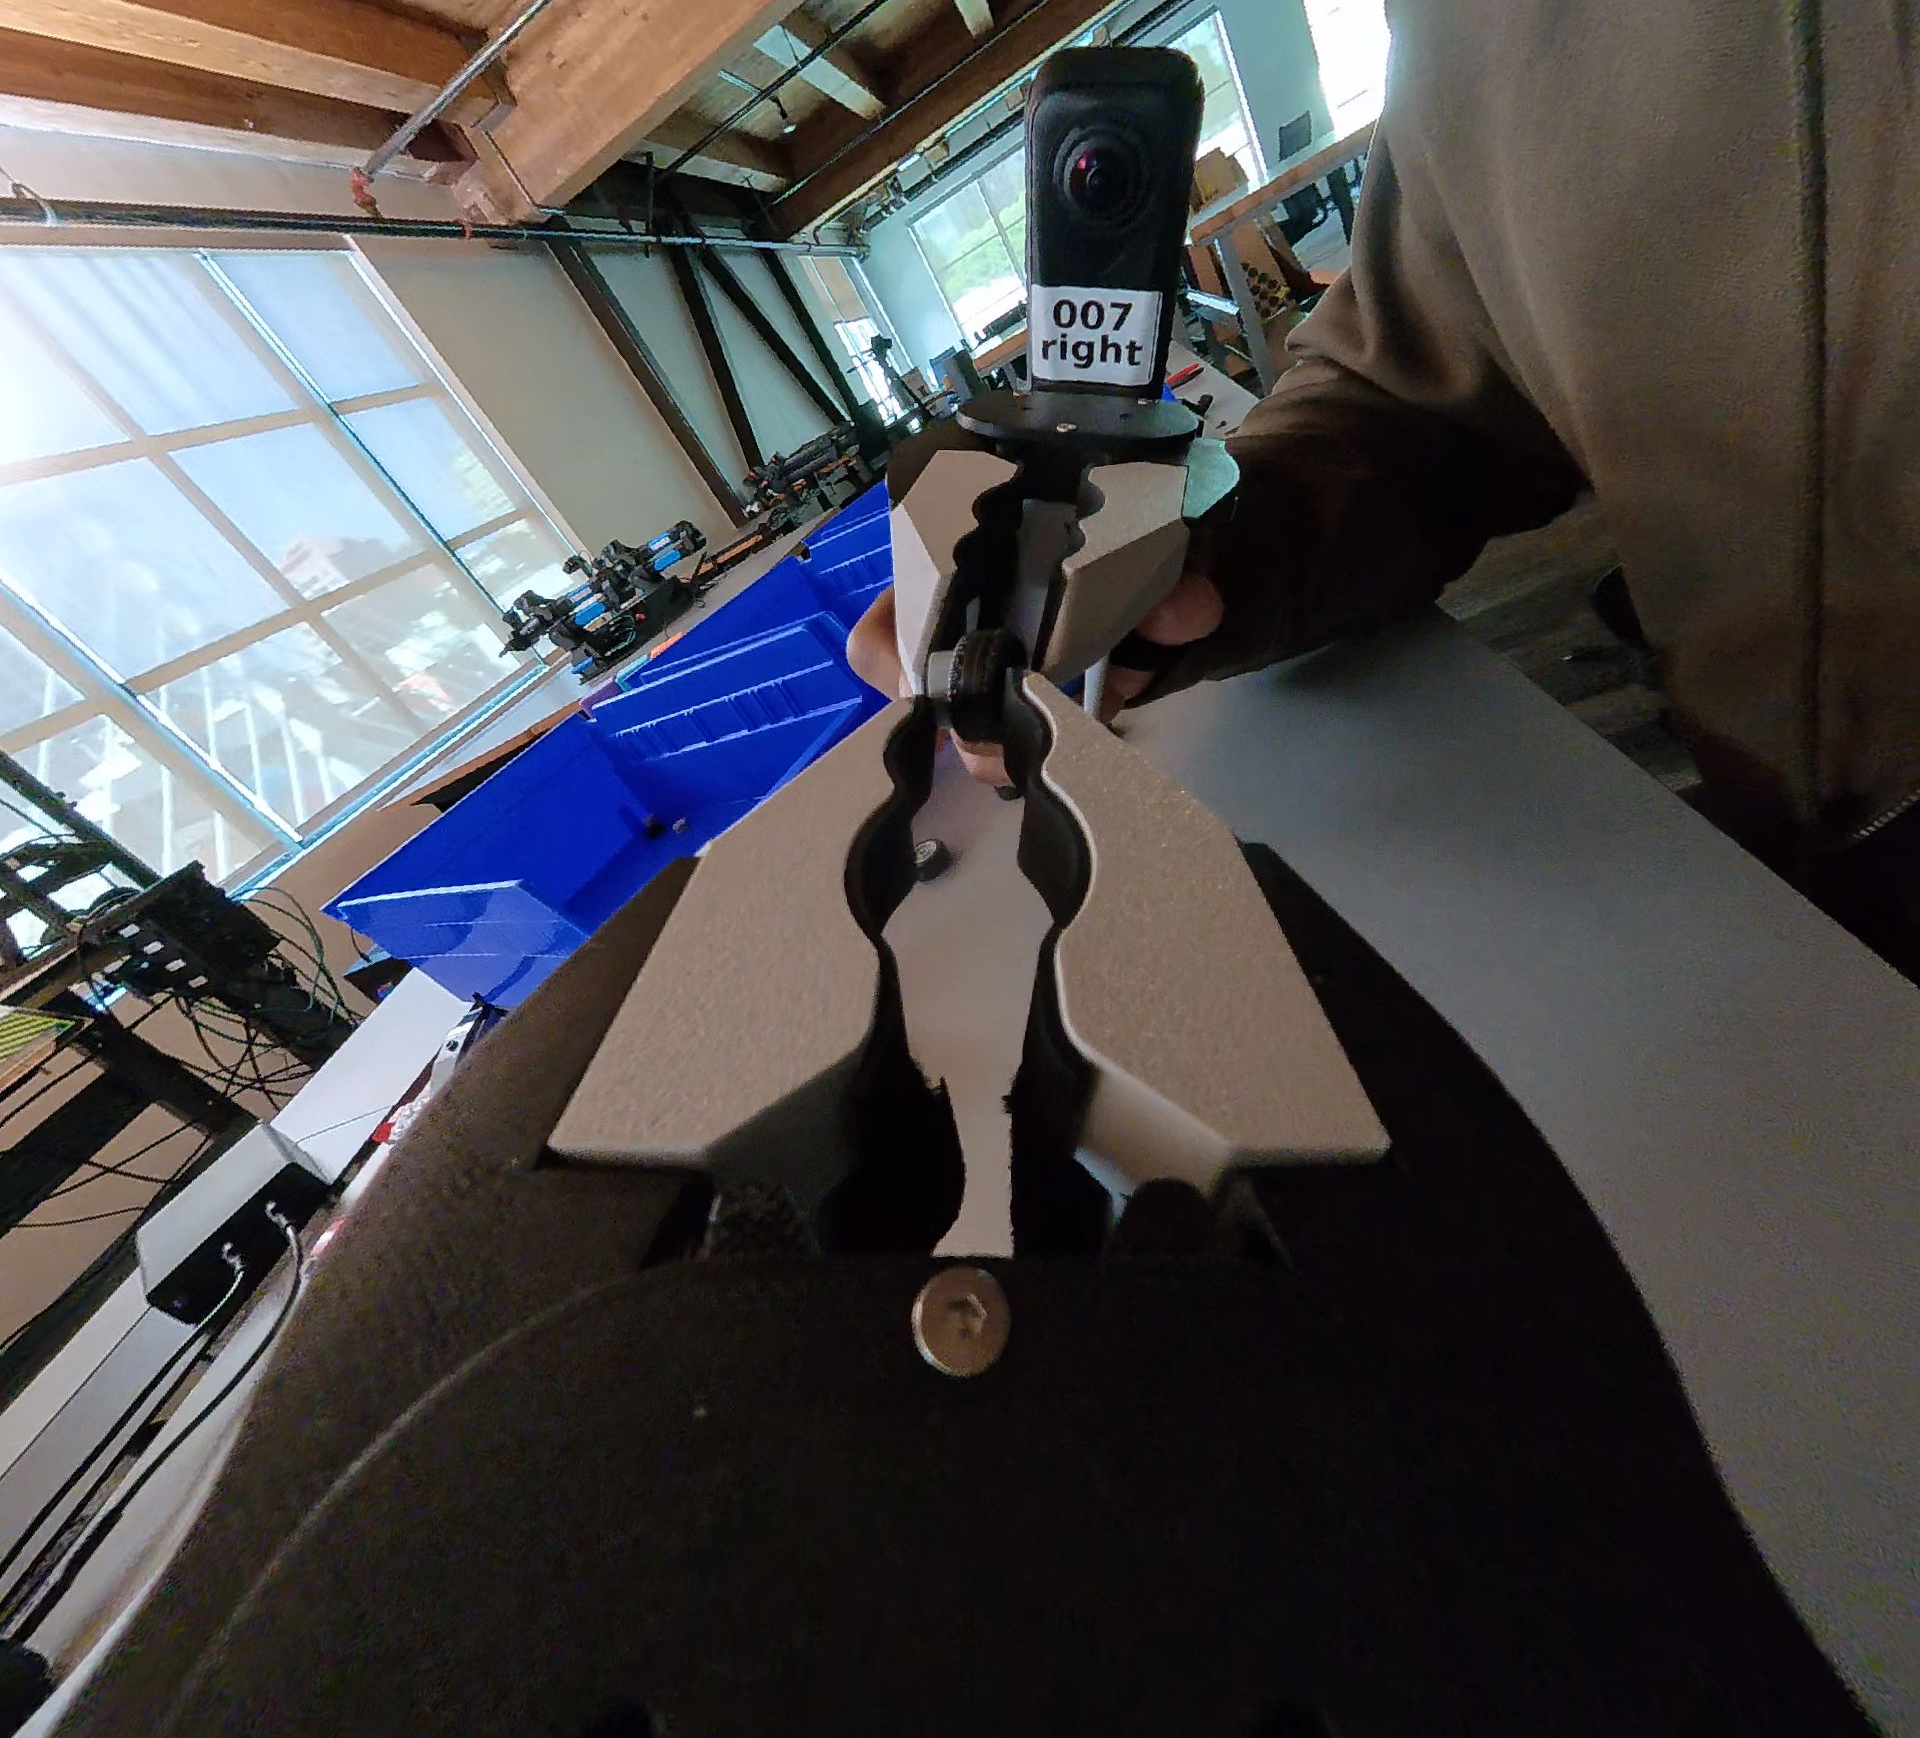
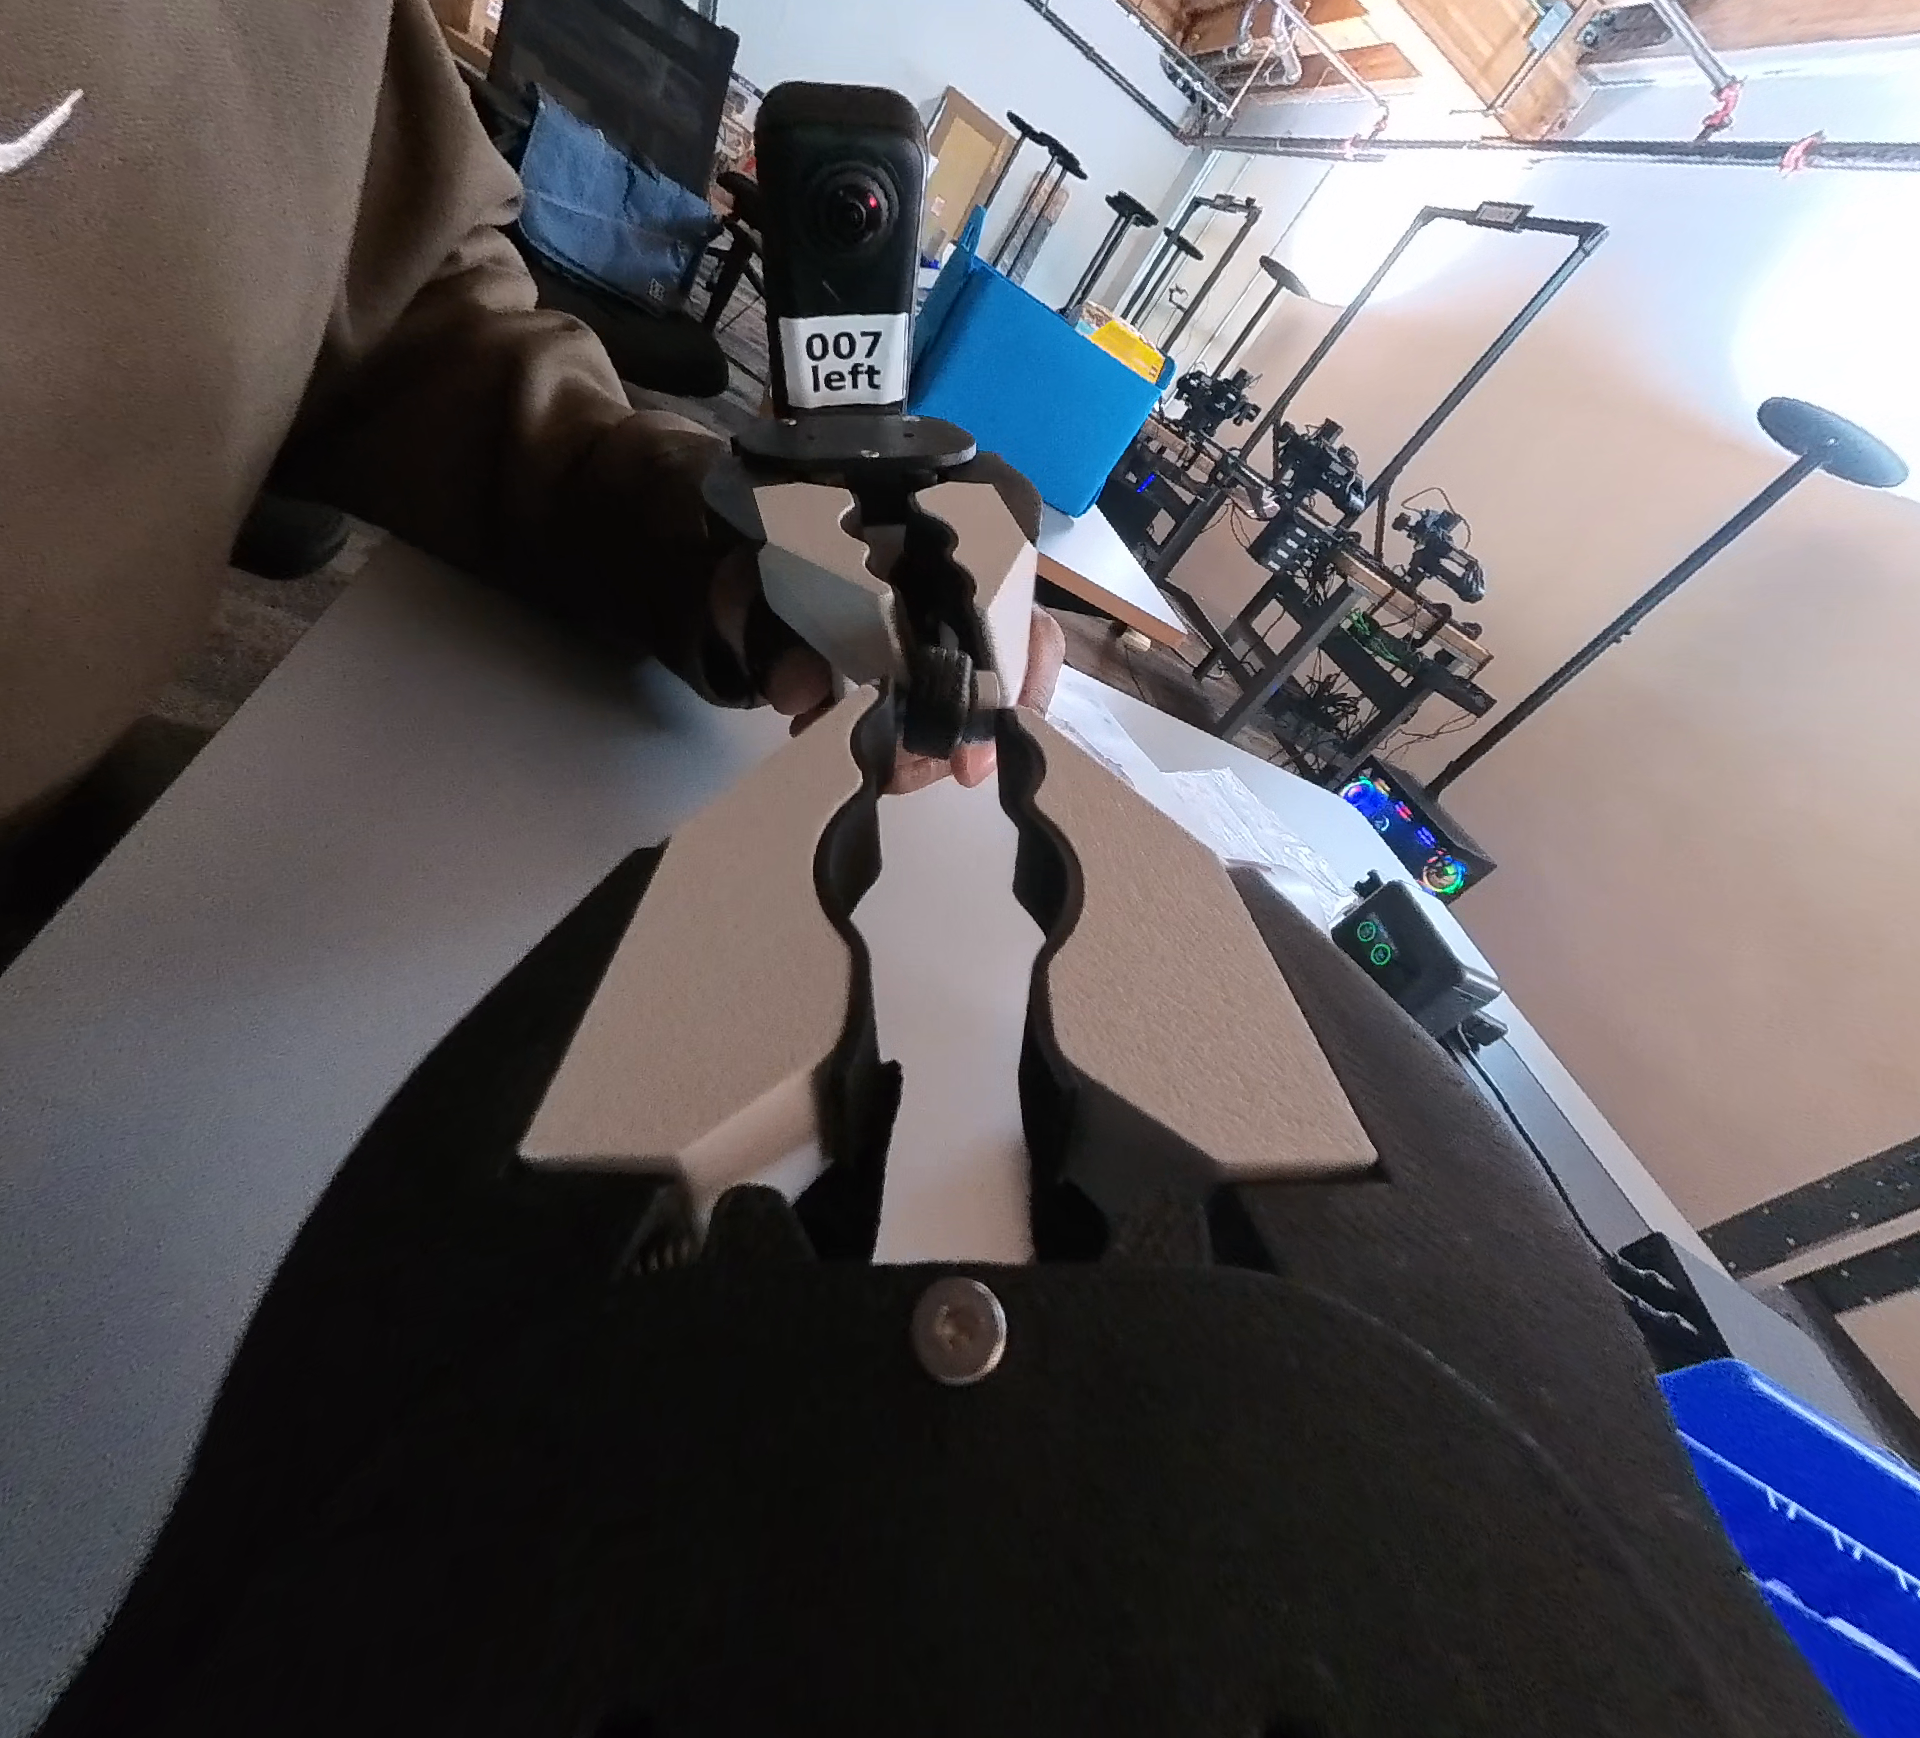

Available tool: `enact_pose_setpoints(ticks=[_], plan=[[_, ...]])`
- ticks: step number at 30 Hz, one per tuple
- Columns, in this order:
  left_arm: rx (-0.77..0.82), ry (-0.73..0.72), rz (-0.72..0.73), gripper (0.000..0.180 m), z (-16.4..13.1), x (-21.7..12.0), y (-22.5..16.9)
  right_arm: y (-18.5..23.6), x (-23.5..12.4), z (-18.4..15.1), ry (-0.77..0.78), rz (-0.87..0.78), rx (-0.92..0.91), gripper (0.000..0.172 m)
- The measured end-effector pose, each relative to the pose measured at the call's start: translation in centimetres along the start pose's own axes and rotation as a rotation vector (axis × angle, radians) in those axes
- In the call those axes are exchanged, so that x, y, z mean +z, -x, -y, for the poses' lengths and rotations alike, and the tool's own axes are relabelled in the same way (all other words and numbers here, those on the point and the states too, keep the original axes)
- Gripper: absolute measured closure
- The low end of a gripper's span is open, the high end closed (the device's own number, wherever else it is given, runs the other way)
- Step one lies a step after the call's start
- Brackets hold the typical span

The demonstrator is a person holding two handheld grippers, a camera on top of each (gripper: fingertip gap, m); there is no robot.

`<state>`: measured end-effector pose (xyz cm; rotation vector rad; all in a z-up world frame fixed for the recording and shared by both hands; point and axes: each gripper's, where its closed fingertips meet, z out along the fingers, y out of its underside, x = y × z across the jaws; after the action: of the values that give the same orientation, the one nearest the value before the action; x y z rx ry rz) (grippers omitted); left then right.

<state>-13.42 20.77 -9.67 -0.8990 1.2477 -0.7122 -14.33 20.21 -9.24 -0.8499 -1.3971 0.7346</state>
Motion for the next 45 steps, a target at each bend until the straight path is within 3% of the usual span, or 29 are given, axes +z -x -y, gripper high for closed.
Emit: enact_pose_setpoints(ticks=[8, 32, 45], plan=[[-0.011, -0.020, -0.035, 0.167, 0.3, 0.0, -0.6, 0.5, -0.2, 0.4, -0.033, 0.041, 0.027, 0.155], [-0.120, -0.052, -0.237, 0.167, 0.6, -0.2, -3.4, 2.9, -0.9, 0.8, -0.055, 0.363, 0.369, 0.156], [-0.063, 0.047, -0.066, 0.167, -0.8, -0.2, -0.6, 0.4, -0.1, -0.4, 0.042, 0.103, 0.156, 0.153]])
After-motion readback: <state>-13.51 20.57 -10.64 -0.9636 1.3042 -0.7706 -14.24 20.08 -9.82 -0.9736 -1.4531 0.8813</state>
